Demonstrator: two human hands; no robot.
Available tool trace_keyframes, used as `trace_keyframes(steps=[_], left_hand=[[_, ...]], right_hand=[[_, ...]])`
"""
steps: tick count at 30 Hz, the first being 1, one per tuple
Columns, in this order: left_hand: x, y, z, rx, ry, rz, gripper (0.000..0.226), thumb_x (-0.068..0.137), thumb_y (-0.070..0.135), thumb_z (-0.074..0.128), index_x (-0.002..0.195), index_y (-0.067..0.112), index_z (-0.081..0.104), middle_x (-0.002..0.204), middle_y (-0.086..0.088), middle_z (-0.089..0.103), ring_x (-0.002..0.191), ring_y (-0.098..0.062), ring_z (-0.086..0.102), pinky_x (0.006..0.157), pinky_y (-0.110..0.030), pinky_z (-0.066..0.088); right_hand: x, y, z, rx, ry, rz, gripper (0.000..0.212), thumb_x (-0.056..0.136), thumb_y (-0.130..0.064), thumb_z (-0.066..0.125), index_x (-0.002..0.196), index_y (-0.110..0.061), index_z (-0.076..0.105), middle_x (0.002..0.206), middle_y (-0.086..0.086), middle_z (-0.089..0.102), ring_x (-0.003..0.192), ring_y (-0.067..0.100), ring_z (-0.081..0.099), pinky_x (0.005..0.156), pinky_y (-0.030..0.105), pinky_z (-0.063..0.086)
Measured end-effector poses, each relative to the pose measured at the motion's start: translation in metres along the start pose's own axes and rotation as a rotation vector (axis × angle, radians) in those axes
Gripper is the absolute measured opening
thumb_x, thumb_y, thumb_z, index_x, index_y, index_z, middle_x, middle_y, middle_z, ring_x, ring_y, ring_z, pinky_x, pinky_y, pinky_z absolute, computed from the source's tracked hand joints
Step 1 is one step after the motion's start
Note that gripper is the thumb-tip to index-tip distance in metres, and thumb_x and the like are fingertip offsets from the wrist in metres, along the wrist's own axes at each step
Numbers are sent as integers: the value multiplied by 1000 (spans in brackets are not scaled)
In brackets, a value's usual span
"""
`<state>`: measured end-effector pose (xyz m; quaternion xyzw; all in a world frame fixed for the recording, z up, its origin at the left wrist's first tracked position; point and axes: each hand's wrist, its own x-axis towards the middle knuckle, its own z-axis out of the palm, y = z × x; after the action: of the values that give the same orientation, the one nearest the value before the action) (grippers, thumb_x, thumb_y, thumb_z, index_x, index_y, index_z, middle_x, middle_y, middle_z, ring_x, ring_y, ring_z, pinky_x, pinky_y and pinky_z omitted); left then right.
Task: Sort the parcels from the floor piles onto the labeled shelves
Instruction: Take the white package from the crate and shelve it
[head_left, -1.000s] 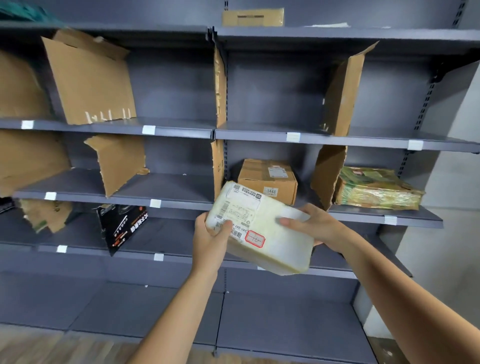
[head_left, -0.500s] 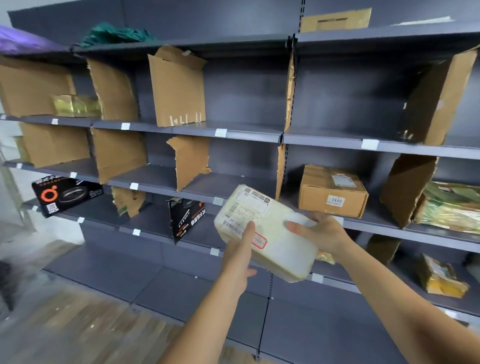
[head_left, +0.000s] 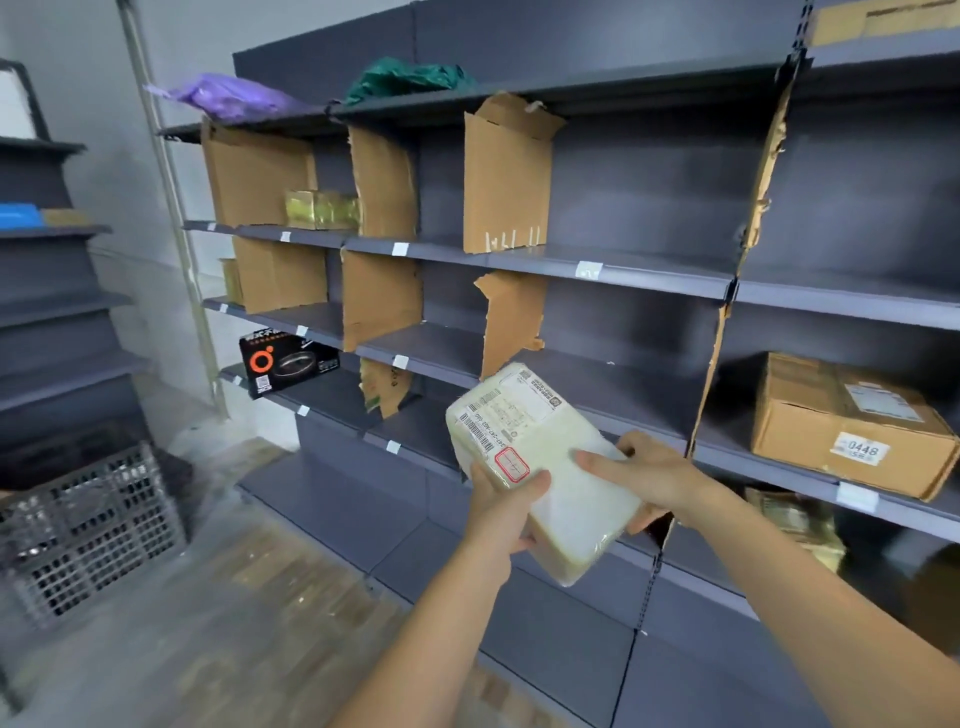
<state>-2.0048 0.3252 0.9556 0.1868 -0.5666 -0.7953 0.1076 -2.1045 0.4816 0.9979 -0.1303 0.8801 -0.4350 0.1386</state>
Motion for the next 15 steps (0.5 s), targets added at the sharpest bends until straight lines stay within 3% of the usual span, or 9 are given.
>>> trace_keyframes(steps=[2, 6, 10, 15], left_hand=[[11, 7, -19, 31, 15, 21, 45, 89, 12, 68, 121, 34, 45, 116, 11, 65, 98, -8, 63, 78, -43, 58], [42, 21, -55, 130, 55, 51, 46, 88, 11, 66, 121, 36, 46, 111, 14, 67, 99, -11, 65, 87, -45, 55], [84, 39, -87, 245, 23, 92, 55, 86, 9, 66, 126, 40, 44, 118, 14, 66, 110, -16, 63, 95, -50, 52], [144, 69, -125, 398, -42, 117, 66, 87, 6, 65, 136, 42, 39, 124, 15, 64, 114, -10, 61, 95, -38, 52]], right_hand=[[16, -14, 11, -93, -86, -39, 56, 75, -64, 71, 104, -20, 52, 97, 0, 66, 79, 19, 69, 54, 30, 58], [58, -36, 40, -156, -239, -116, 71, 60, -76, 66, 113, -29, 55, 105, -6, 68, 93, 18, 71, 69, 41, 62], [109, -62, 71, -128, -277, -166, 68, 65, -80, 59, 117, -36, 60, 101, -13, 74, 91, 12, 72, 73, 37, 62], [175, -94, 102, -27, -336, -134, 50, 83, -74, 51, 114, -37, 63, 100, -9, 76, 93, 14, 72, 78, 36, 60]])
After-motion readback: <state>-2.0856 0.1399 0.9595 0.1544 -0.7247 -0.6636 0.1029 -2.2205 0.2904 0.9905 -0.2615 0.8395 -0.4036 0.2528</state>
